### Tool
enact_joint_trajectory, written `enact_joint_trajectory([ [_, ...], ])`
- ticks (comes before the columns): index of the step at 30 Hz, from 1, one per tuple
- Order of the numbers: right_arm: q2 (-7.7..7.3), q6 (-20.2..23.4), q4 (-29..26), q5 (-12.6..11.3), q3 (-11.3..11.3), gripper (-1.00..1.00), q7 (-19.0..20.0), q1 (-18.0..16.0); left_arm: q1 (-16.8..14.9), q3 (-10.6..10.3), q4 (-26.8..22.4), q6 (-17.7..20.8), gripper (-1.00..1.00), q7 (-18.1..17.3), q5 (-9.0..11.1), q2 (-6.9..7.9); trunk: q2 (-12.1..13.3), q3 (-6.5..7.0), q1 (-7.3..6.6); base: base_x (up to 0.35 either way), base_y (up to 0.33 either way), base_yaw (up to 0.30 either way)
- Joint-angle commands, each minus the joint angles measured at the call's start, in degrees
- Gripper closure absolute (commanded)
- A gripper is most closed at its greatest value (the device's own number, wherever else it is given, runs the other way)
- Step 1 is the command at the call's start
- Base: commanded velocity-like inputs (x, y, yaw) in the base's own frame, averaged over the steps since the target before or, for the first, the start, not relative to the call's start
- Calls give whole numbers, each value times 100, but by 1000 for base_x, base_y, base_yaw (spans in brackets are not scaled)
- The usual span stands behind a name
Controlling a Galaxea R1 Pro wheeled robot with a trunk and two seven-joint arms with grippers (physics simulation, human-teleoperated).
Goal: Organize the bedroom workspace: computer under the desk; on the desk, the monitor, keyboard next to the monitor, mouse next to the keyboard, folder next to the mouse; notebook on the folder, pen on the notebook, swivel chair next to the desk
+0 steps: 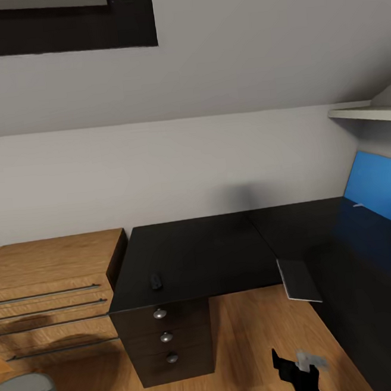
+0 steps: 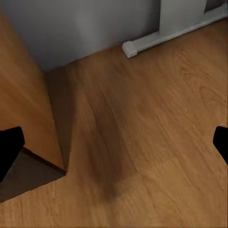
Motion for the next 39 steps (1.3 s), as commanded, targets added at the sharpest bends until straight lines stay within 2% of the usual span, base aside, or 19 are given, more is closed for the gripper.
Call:
enact_joint_trajectory([
  [1, -4, 87, -106, -171, 39, -100, 6, -3, -4, -44, 6, -20, -100, -27, 62, 1, -45, -25, 23, 0, 0, 0],
  [6, -8, 614, -613, -708, 14, -100, 57, -3, -4, -44, 6, -22, -100, -27, 61, -4, -246, -115, 132, 0, 0, 0],
  [7, -8, 773, -784, -922, 9, -100, 68, -3, -4, -44, 6, -22, -100, -27, 61, -7, -286, -132, 154, 0, 0, 0],
  [10, -9, 920, -1000, -1228, 3, -100, 76, -3, -4, -44, 6, -22, -100, -28, 61, -10, -406, -186, 220, 0, 0, 0],
  [11, -7, 976, -1143, -1426, -1, -100, 78, -3, -4, -44, 6, -23, -100, -28, 61, -11, -446, -204, 242, 0, 0, 0],
  [13, -10, 1015, -1303, -1635, -4, -100, 80, -3, -4, -44, 6, -23, -100, -27, 61, -11, -526, -240, 286, 0, 0, 0],
  [14, -10, 1042, -1472, -1877, -5, -100, 81, -3, -4, -44, 6, -23, -100, -29, 61, -12, -566, -258, 308, 0, 0, 0],
  [18, -12, 1098, -1773, -2489, -7, -100, 83, -3, -4, -44, 6, -27, -100, -32, 61, -15, -727, -330, 396, 0, 0, 0],
  [19, -13, 1141, -1886, -2819, -8, -100, 86, -3, -4, -44, 6, -29, -100, -33, 61, -17, -767, -348, 418, 0, 0, 0],
  [26, -20, 1265, -2209, -3890, -15, -100, 98, -3, -4, -44, 6, -31, -100, -34, 61, -21, -1048, -474, 572, 0, 0, 0],
  [35, -30, 1304, -2848, -4435, -31, -100, 99, -3, -4, -44, 6, -36, -100, -35, 61, -29, -1409, -635, 769, 0, 0, 0],
  [39, -37, 1432, -3033, -4853, -28, -100, 95, -3, -4, -44, 6, -39, -100, -36, 61, -30, -1569, -707, 857, 0, 0, 0],
])
